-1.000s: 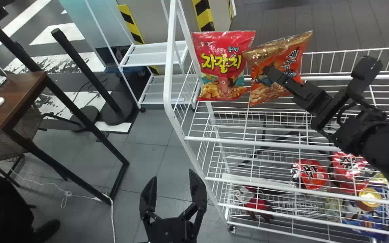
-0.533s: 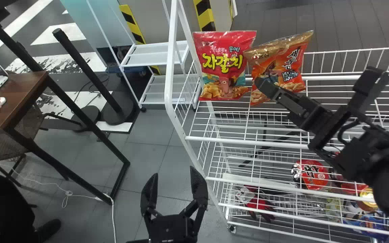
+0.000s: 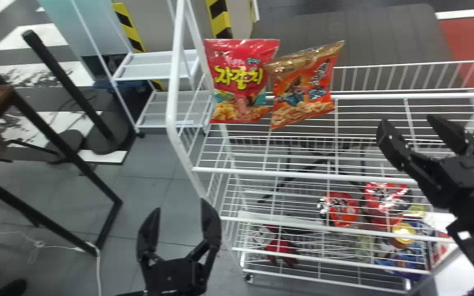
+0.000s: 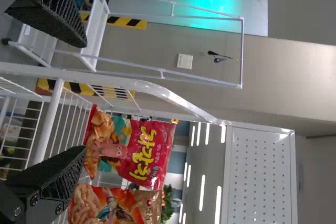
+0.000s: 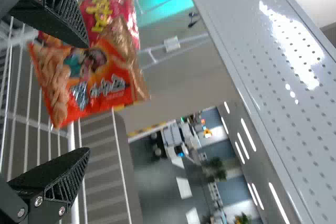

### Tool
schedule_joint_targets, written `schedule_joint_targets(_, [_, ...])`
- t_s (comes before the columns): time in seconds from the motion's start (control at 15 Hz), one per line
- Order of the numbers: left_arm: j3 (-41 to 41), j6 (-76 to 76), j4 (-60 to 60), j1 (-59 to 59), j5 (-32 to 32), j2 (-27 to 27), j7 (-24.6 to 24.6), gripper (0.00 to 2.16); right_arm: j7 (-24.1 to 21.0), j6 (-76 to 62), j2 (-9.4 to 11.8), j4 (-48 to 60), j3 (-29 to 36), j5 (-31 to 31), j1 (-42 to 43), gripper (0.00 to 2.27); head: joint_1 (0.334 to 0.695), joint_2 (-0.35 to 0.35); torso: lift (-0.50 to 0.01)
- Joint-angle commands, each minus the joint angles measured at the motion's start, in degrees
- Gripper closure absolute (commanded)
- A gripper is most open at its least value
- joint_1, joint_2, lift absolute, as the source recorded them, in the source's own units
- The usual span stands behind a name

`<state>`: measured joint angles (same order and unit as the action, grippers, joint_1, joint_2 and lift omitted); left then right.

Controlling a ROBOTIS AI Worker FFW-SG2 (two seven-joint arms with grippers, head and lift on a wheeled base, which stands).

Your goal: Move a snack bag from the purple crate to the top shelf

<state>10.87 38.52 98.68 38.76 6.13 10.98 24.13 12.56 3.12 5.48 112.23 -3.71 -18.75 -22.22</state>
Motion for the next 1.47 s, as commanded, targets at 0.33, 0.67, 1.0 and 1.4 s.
schedule_joint_targets(0.33, [1.52, -5.61, 4.95, 0.88, -2.53, 1.15, -0.40, 0.13, -0.25, -19.86, -0.91, -0.35, 1.42, 10.05, -12.67, 0.12, 0.695, 0.092, -0.001])
schedule_joint_targets(0.67, [2.58, -9.48, 7.14, 2.02, -6.31, 1.41, 0.04, 0.13, -1.13, -20.91, -2.41, -0.70, -0.07, 13.21, -15.40, 0.12, 0.695, 0.077, -0.001])
schedule_joint_targets(1.0, [2.22, -14.23, 10.92, 4.22, -10.44, 1.77, 1.54, 0.12, -1.22, -23.55, -2.32, -1.05, -0.43, 14.71, -17.59, 0.12, 0.695, 0.091, -0.001])
schedule_joint_targets(1.4, [2.66, -14.05, 10.92, 5.10, -10.70, 1.68, 1.89, 0.12, -1.83, -23.55, -2.32, -1.14, 0.89, 14.36, -18.82, 0.12, 0.695, 0.070, -0.001])
